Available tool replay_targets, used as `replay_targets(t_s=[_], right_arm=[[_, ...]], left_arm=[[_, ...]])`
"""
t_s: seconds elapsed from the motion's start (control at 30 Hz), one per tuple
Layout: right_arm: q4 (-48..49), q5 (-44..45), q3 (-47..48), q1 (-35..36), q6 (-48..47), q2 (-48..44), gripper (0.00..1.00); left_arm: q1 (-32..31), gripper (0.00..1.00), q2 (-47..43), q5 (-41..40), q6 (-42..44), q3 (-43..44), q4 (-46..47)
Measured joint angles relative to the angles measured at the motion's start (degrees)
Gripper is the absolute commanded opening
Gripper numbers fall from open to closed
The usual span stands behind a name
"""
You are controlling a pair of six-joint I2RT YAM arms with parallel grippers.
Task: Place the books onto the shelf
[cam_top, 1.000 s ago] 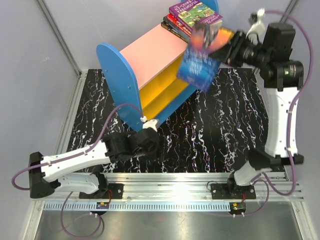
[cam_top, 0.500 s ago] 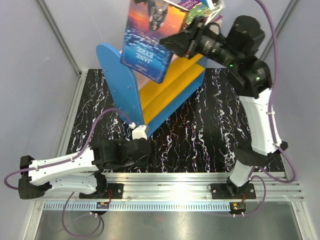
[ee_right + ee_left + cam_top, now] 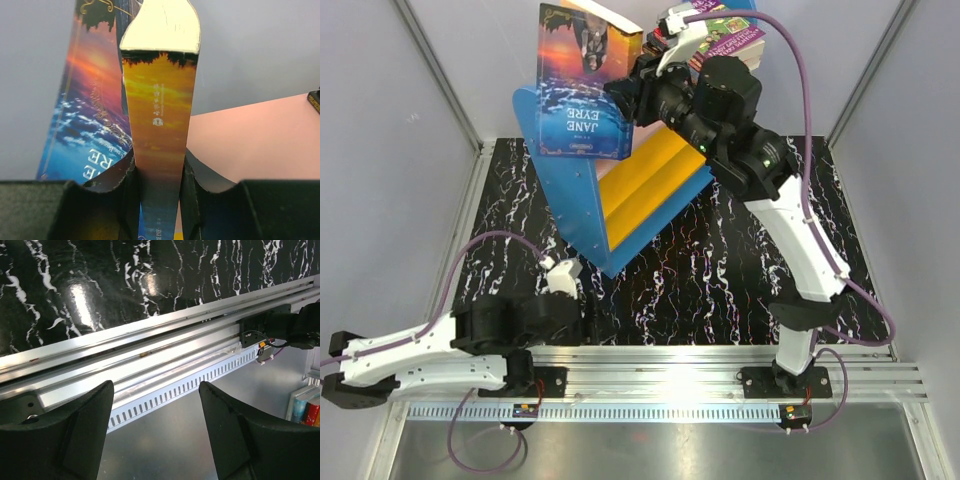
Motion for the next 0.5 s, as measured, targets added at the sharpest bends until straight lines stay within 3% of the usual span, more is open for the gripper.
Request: replay_targets(t_s=[0.13,0.5], right_arm=[[3.08,0.79,-3.32,-0.09,0.98,-4.68,0.0],[12.52,2.12,-2.69,-0.07,2.75,-11.13,0.0]], left_arm=[[0.0,0.72,-3.15,-0.48,-1.31,-2.23,-1.92],[-0.11,0.71,-0.24,-0.59,-0.92,-2.51,-2.1]])
